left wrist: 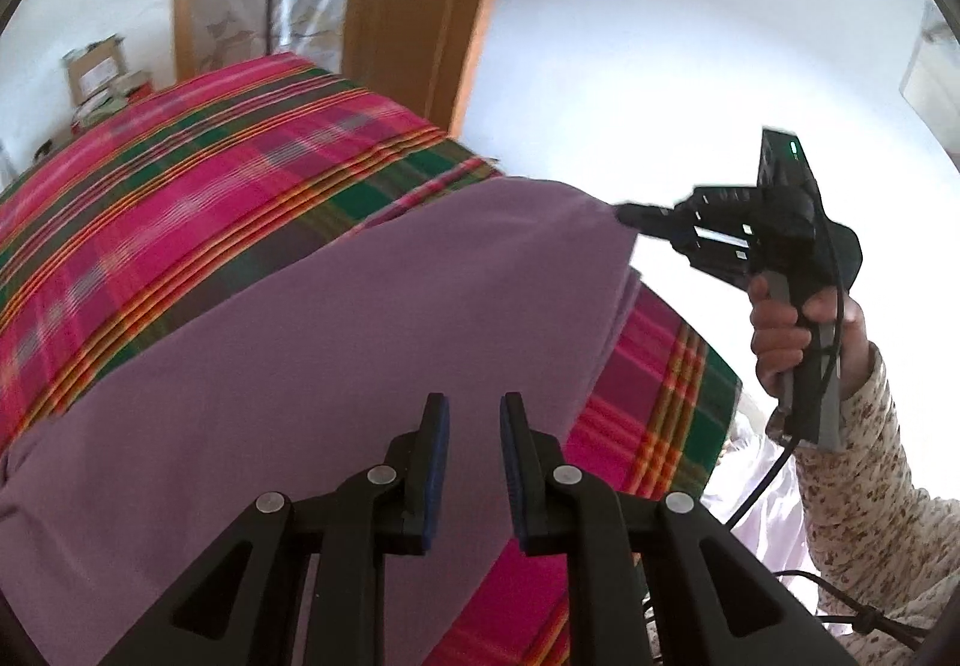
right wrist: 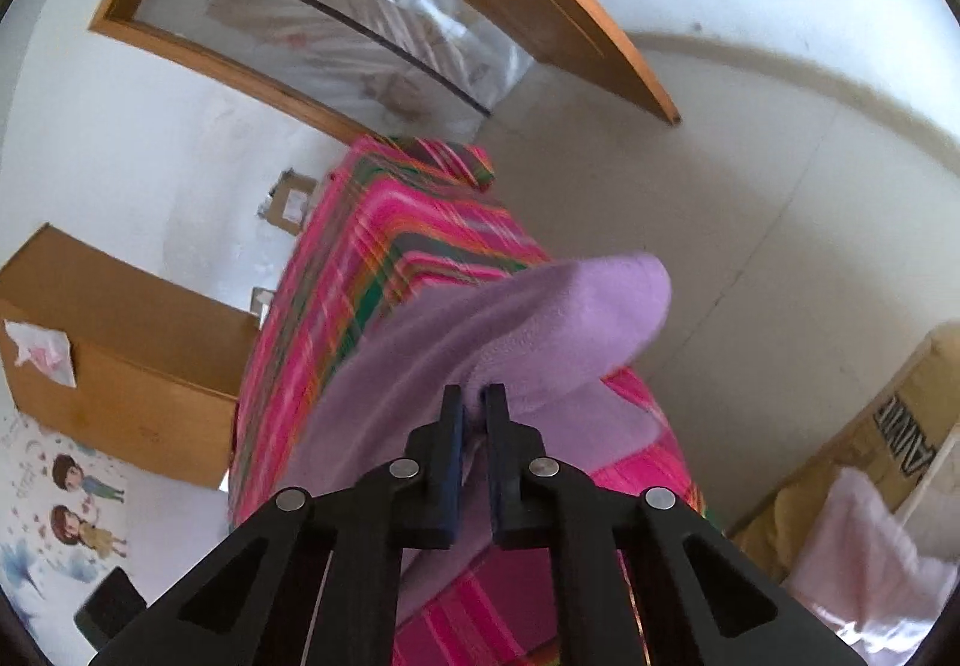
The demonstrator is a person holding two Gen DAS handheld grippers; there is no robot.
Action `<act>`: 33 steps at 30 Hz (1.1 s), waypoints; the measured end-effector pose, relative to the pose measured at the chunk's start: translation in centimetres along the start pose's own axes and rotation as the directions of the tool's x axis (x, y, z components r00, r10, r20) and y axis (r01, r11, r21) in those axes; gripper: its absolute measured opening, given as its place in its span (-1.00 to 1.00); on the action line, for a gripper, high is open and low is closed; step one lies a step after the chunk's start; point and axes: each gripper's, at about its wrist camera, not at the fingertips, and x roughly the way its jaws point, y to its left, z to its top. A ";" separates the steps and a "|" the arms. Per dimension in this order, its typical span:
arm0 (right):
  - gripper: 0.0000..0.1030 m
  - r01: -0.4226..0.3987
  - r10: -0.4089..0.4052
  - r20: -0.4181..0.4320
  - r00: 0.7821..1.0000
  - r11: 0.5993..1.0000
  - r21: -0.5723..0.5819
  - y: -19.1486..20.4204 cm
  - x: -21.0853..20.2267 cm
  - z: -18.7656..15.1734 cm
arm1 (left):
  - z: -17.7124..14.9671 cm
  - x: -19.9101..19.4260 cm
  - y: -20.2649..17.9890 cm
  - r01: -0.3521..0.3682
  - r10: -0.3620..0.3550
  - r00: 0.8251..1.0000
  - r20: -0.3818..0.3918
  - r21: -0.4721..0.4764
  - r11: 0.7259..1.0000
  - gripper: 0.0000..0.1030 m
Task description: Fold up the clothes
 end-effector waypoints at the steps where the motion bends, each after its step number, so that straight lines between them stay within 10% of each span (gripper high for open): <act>1: -0.88 0.000 0.000 0.012 1.000 1.000 -0.009 0.5 -0.3 0.2 | 0.2 0.3 -0.5 0.000 0.001 1.000 -0.006 0.018 1.000 -0.63; 14: -0.91 0.213 -0.203 0.095 0.975 0.970 -0.116 1.6 -3.1 0.9 | -0.2 3.2 -2.5 0.063 -0.058 0.994 -0.088 0.056 0.996 -0.50; 33: -0.17 0.057 -0.070 -0.057 0.996 0.976 -0.212 2.9 5.0 3.9 | -0.9 2.6 -0.8 0.096 -0.097 0.991 -0.087 -0.021 0.995 -0.50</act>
